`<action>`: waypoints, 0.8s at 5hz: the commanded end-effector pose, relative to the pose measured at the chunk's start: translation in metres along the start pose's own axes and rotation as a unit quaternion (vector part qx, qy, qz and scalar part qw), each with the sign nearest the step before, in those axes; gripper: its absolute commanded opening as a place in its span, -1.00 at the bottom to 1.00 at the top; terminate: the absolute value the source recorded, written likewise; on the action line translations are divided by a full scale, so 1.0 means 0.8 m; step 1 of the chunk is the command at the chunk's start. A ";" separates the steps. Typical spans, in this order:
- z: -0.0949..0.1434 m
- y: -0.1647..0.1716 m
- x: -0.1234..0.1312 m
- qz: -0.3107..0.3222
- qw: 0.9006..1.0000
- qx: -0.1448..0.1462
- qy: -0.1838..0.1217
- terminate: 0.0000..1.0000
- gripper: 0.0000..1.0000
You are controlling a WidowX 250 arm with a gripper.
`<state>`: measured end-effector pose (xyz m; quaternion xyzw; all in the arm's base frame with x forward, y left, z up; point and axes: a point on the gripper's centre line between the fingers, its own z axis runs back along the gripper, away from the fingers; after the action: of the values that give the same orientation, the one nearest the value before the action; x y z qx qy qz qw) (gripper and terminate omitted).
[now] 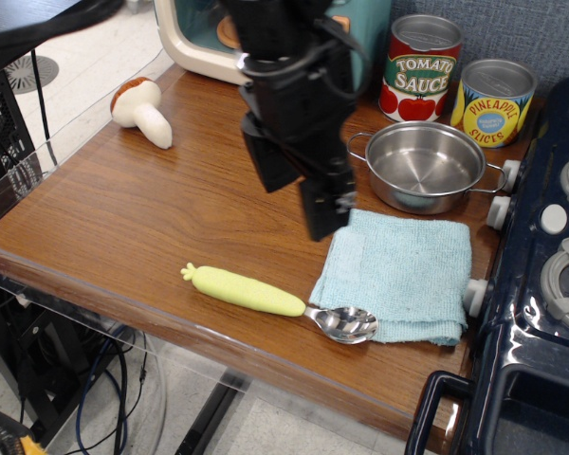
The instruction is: Move the spoon between the mushroom and the pot
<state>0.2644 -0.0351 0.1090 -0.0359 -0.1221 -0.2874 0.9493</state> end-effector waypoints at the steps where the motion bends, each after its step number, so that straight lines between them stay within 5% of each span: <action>1: -0.005 0.028 -0.019 -0.175 0.984 -0.030 -0.006 -1.00 1.00; 3: -0.034 0.040 -0.010 -0.358 0.930 -0.036 0.075 -1.00 1.00; 4: -0.042 0.034 -0.004 -0.411 0.907 -0.021 0.087 -1.00 1.00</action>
<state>0.2732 -0.0153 0.0668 0.0108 -0.0277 -0.6541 0.7558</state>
